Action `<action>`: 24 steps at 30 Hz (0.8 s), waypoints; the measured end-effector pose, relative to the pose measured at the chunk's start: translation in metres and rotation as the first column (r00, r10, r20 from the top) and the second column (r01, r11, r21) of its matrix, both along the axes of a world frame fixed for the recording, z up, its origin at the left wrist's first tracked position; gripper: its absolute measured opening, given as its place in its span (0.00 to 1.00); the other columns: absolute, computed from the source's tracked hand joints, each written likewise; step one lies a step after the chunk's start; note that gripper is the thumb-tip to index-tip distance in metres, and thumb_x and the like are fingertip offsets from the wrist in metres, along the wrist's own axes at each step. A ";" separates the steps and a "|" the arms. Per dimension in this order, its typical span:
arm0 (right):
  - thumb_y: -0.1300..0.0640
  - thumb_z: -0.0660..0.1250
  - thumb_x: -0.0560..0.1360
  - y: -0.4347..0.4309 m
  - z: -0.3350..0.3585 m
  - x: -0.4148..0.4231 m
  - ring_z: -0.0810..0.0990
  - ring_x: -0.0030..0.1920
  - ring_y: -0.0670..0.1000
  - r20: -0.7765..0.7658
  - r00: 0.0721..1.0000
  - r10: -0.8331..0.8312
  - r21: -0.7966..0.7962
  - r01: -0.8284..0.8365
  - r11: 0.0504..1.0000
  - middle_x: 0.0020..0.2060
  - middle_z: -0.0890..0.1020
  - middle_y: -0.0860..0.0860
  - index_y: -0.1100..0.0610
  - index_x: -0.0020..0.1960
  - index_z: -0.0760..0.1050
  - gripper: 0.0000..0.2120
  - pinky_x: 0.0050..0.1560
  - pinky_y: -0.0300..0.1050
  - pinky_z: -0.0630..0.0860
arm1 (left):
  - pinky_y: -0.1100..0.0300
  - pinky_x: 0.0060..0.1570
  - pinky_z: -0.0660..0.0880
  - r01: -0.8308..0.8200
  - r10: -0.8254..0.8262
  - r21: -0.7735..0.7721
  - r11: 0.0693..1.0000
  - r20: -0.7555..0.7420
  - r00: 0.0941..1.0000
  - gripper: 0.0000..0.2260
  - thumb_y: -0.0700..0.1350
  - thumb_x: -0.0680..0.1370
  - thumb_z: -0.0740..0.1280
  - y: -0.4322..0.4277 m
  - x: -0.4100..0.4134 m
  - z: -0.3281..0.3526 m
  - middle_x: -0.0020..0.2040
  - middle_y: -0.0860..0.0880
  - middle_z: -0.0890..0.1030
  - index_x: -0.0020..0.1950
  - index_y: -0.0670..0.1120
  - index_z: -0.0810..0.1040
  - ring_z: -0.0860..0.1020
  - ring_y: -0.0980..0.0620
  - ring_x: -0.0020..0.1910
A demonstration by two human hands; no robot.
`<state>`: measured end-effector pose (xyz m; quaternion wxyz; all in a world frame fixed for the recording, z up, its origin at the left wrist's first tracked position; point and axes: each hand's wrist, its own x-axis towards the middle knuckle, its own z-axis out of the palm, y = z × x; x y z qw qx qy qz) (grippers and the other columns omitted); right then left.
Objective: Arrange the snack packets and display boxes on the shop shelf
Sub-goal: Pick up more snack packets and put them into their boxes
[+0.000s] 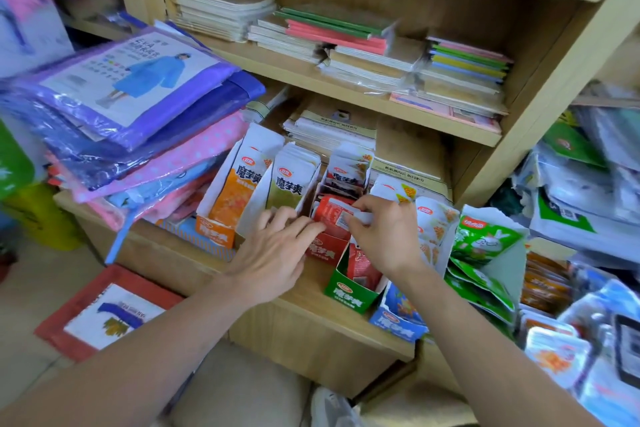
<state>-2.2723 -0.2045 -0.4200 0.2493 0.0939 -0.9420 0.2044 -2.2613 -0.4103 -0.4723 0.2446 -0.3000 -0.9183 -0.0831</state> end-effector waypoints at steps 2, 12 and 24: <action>0.54 0.75 0.70 -0.002 0.001 -0.002 0.76 0.32 0.55 -0.026 1.000 -0.008 0.138 0.012 0.990 0.27 0.79 0.50 0.53 0.46 0.82 0.06 0.52 0.51 0.66 | 0.52 0.54 0.62 -0.002 0.002 0.011 1.000 -0.005 1.000 0.19 0.45 0.73 0.74 0.001 0.000 0.001 0.57 0.55 0.80 0.63 0.51 0.77 0.70 0.48 0.59; 0.48 0.77 0.67 -0.004 0.006 -0.010 0.79 0.43 0.56 -0.013 1.000 -0.022 0.146 0.024 0.989 0.37 0.82 0.52 0.52 0.51 0.80 0.15 0.52 0.48 0.58 | 0.55 0.49 0.60 0.014 -0.018 0.084 0.996 0.054 0.998 0.12 0.45 0.74 0.74 -0.007 0.012 0.006 0.50 0.59 0.80 0.55 0.54 0.80 0.70 0.51 0.53; 0.41 0.80 0.64 -0.006 0.033 -0.020 0.77 0.34 0.46 0.263 0.962 0.066 -0.016 -0.064 0.998 0.30 0.78 0.43 0.50 0.41 0.78 0.17 0.32 0.41 0.67 | 0.54 0.48 0.62 0.031 -0.034 0.124 0.992 0.020 0.999 0.03 0.49 0.76 0.72 -0.033 0.024 0.008 0.45 0.60 0.80 0.48 0.53 0.80 0.73 0.49 0.51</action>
